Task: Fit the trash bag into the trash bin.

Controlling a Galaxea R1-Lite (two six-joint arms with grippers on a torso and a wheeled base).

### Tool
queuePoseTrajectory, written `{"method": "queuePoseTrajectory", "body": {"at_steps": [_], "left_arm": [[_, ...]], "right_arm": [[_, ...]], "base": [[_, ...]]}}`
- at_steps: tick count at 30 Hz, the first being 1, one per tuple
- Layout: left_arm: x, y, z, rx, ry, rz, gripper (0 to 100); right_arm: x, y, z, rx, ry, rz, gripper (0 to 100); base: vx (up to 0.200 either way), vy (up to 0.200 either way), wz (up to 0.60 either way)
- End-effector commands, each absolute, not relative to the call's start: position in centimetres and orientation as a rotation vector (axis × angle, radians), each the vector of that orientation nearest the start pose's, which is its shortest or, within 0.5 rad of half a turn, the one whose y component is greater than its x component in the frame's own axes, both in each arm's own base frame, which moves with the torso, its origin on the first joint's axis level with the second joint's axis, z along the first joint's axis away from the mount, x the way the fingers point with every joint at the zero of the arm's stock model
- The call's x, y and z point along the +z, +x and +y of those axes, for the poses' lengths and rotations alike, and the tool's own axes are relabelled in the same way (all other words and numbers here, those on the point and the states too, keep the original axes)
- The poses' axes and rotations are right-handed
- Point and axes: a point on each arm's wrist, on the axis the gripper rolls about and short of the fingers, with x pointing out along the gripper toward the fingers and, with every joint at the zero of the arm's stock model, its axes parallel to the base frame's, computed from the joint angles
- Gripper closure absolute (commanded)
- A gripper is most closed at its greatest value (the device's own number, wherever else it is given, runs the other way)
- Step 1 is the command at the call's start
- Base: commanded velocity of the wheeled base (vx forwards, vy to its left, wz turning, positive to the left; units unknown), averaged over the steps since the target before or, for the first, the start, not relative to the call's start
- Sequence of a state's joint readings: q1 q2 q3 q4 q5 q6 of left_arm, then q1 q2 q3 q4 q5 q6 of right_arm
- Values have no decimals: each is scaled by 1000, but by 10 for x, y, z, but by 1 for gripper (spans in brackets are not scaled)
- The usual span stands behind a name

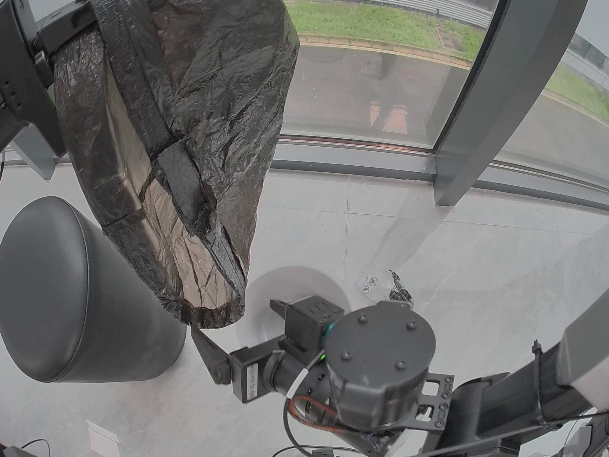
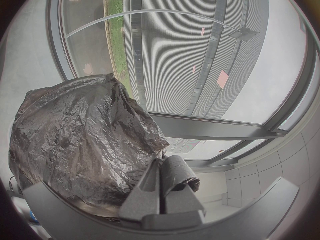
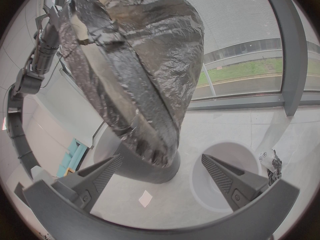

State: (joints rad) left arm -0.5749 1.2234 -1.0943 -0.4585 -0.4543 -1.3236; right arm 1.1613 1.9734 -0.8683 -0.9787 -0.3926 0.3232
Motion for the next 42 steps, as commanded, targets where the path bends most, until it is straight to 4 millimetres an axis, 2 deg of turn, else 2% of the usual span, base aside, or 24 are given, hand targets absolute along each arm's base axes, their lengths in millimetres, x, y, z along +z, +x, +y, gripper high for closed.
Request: {"method": "queuePoseTrajectory", "body": {"at_steps": [1, 3, 9, 14, 24, 25, 37, 40, 42], "left_arm": [[366, 140, -103, -1093, -1207, 383, 100], [366, 140, -102, -1092, -1207, 382, 100], [366, 139, -102, -1093, -1209, 381, 100], [367, 136, -100, -1097, -1210, 376, 100], [366, 134, -99, -1096, -1211, 381, 100], [365, 134, -99, -1094, -1211, 384, 100], [364, 134, -98, -1089, -1211, 382, 100], [359, 134, -97, -1072, -1205, 388, 100], [354, 134, -96, -1058, -1204, 395, 100]], "right_arm": [[128, 183, 341, 667, 196, 202, 0], [124, 199, 348, 644, 163, 173, 0], [111, 210, 364, 589, 96, 135, 0], [118, 216, 373, 576, 105, 93, 0], [127, 217, 374, 578, 92, 16, 0], [128, 217, 374, 579, 83, -4, 100], [124, 213, 367, 546, 69, -6, 100], [124, 203, 350, 560, 54, 10, 100], [122, 195, 331, 578, 29, 31, 100]], "base": [[0, 0, 0], [0, 0, 0], [0, 0, 0], [0, 0, 0], [0, 0, 0], [0, 0, 0], [0, 0, 0], [0, 0, 0], [0, 0, 0]]}}
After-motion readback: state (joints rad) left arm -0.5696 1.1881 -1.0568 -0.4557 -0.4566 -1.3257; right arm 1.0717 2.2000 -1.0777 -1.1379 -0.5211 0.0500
